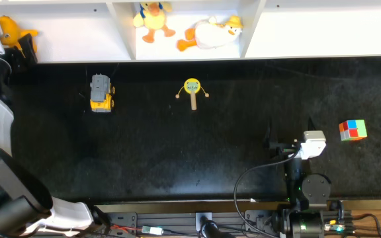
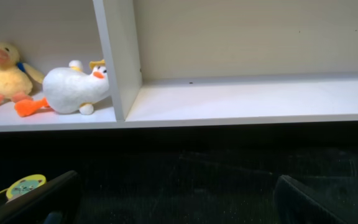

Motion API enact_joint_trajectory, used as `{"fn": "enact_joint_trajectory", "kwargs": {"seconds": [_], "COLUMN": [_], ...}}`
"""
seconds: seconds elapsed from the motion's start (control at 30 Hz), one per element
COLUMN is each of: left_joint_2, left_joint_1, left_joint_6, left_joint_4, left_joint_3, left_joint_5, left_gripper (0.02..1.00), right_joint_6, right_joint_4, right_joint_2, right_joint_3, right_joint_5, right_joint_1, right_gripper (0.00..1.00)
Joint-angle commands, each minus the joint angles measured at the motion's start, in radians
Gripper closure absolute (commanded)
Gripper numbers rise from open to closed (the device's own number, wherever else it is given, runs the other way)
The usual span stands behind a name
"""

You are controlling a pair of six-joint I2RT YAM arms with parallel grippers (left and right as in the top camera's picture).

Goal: Store Toys

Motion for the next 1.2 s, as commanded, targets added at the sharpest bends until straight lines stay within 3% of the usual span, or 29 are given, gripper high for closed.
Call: {"fn": "enact_joint_trajectory", "kwargs": {"seconds": [0.03,0.4,0.8,1.2], "left_joint_2": [-0.031,-0.342,-0.554,-0.493], "left_joint_1": [-0.008,-0.006,-0.016,-0.233], "left_joint_6": [-0.007,0.037,0.026,0.026], "left_joint_4": [-0.068,-0.140,-0.546,-0.645], "left_joint_3": [0.013,-0.263,-0.379,-0.380], "left_joint_5": [-0.002,-0.042,-0.049,-0.049], "left_gripper": [0.020,0.020,0.020,0.020], "right_joint_6": [0.004,0.004,0.004,0.004], "right_joint_4": [0.005,0.005,0.005,0.005], "right_joint_2": [-0.011,-0.011,-0.011,-0.011], "right_joint_3": [-0.013,-0.013,-0.013,-0.013], "right_joint_5": [-0.002,-0.003,-0.002,-0.002], "right_joint_1": [-0.002,-0.002,-0.002,-0.002], "right_gripper": [0.007,0.005,0.005,0.005]}}
